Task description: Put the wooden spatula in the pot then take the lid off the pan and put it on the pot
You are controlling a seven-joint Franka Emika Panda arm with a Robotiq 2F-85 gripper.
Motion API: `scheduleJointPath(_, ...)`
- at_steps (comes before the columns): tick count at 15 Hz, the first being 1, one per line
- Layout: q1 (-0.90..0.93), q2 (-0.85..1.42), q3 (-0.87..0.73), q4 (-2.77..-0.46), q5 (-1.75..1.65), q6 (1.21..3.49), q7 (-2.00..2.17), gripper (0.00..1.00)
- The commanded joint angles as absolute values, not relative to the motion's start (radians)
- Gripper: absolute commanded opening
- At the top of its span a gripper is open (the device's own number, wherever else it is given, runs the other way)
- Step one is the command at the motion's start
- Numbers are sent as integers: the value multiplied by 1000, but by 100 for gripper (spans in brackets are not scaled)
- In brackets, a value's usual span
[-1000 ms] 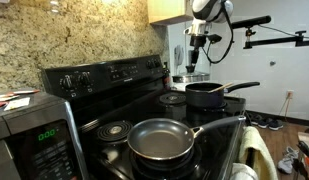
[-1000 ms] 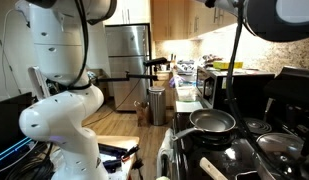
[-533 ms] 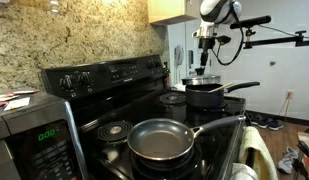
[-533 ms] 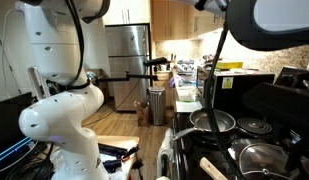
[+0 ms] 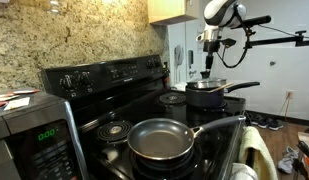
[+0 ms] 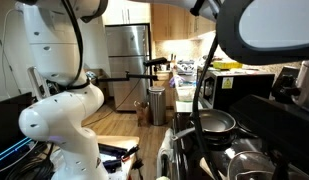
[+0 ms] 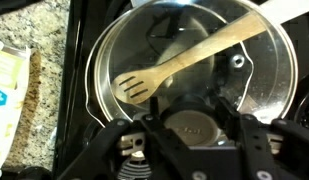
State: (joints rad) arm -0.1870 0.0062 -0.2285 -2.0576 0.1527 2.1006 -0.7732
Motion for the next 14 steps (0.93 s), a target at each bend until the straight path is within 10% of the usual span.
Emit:
scheduleJointPath(1,-199,-38,-225,-2082,103,2108,-729,34)
scheduleJointPath(14,-193,-41,-214,-2087,75,2120,-756,34)
